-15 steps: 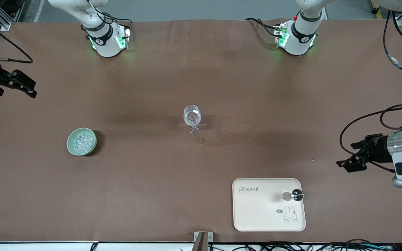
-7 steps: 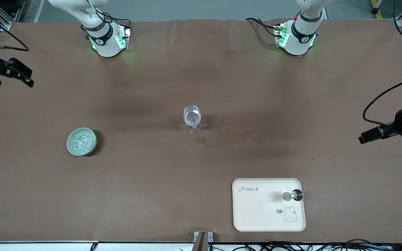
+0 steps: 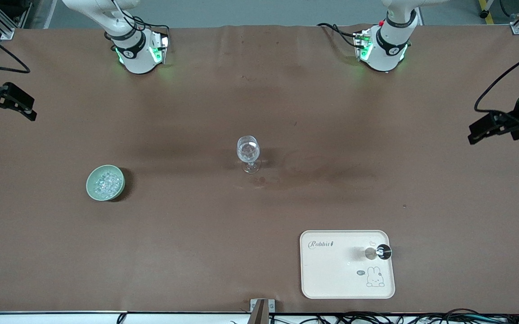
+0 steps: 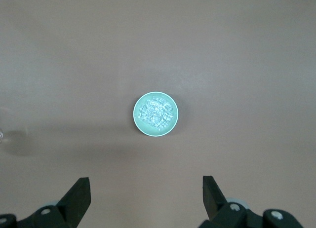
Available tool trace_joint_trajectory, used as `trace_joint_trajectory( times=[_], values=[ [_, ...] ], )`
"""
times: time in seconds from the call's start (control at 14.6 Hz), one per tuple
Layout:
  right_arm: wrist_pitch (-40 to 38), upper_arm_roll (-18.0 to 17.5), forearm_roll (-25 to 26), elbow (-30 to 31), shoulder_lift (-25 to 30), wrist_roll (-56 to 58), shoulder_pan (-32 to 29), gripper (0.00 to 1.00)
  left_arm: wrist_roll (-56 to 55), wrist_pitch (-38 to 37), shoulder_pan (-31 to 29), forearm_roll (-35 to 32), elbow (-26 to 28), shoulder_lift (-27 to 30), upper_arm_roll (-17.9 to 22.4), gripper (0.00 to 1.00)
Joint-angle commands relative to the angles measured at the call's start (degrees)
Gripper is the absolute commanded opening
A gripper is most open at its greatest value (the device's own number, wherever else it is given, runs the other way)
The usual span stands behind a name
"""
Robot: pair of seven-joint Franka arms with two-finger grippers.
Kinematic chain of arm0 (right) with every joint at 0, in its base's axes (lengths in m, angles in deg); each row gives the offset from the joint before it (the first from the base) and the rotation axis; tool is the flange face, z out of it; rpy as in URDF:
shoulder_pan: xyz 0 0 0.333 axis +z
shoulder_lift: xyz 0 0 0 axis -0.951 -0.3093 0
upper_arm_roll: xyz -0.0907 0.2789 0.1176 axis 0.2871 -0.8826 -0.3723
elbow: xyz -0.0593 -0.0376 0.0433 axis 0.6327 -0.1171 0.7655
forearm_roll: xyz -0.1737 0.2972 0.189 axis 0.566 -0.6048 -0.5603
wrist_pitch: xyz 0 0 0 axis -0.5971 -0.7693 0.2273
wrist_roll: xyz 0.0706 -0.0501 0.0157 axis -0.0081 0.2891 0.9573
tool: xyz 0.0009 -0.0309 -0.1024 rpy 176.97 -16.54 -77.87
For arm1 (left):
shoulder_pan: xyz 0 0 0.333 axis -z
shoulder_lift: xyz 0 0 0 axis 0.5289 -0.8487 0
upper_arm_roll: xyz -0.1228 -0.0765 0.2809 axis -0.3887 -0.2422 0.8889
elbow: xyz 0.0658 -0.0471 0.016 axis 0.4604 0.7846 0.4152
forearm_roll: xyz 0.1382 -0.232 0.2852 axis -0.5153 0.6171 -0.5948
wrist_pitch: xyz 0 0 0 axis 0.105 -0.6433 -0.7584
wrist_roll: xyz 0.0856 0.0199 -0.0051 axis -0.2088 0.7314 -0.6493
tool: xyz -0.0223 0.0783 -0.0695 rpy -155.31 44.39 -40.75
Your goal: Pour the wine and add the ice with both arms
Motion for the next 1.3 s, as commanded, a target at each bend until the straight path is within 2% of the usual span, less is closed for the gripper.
trace_joint_trajectory(
  times=[0.0,0.34,1.24],
  values=[
    [-0.2,-0.24,-1.2,-0.88,-0.66,0.99,-0.61,1.0,3.41,0.31,3.15,0.96,8.19,7.19,4.04,1.0],
    [-0.11,-0.15,-1.29,0.7,-0.48,1.07,-0.61,1.0,4.39,2.94,2.97,2.99,19.8,16.69,4.05,1.0],
    [-0.46,-0.15,-1.91,0.7,-0.48,1.07,-0.61,1.0,4.39,2.07,3.59,4.48,17.09,15.82,2.11,1.0]
  ],
)
